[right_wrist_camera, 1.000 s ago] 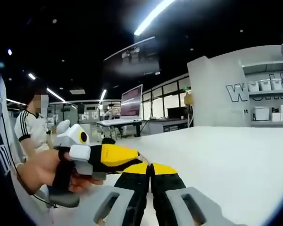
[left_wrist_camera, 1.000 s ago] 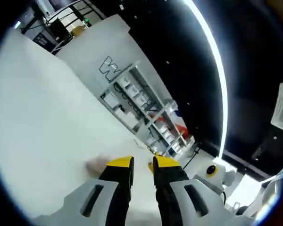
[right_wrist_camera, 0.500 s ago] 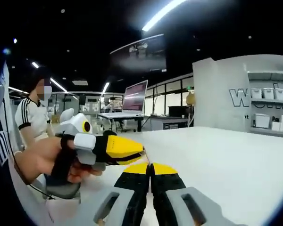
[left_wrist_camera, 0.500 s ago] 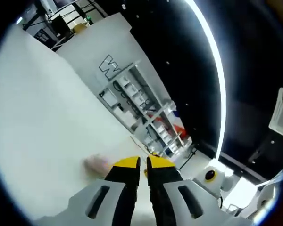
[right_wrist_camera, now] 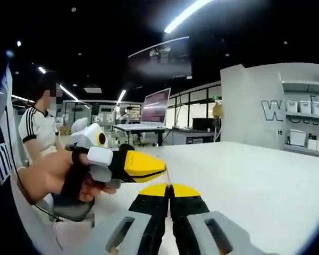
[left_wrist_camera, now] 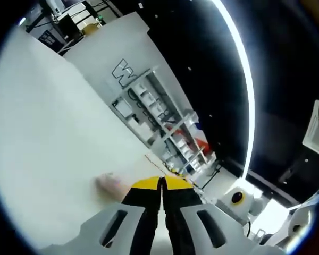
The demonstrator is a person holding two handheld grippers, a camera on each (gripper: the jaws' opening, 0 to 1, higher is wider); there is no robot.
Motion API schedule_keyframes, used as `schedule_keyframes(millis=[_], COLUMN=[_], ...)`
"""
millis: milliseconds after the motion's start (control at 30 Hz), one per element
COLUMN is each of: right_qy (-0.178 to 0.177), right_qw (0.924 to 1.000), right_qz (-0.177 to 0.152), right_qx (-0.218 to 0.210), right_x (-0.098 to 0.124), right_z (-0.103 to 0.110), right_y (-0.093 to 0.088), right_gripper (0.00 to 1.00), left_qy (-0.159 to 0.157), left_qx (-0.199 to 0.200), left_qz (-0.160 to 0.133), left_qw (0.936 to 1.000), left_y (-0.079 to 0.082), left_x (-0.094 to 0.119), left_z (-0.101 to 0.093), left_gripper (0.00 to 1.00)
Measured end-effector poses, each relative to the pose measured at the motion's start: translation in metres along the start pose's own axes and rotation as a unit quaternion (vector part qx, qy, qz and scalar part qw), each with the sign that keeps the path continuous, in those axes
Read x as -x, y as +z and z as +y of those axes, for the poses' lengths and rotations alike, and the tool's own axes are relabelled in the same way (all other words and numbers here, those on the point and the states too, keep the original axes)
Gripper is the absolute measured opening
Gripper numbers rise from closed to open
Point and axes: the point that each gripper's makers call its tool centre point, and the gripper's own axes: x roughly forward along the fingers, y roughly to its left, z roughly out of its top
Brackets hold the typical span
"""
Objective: Open the resealable bag by pulling the two sides of the seal apart until the entire bag opening is separated and visibly accessible.
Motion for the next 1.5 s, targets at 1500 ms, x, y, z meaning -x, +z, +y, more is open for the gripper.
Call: schedule_keyframes(millis=[1500], right_qy=[0.093], right_qw=[0.9709], right_qz=[0.137], right_qx=[0.173], right_x=[-0.002], right_z=[0.03], right_y=[-0.022], right_gripper=[0.0], left_qy=[0.044], left_qx=[-0.096], left_qz=[0.087], left_qw=[0.9907], left_y=[-0.036], left_x=[0.03], left_z=[0.011], left_gripper=[0.01])
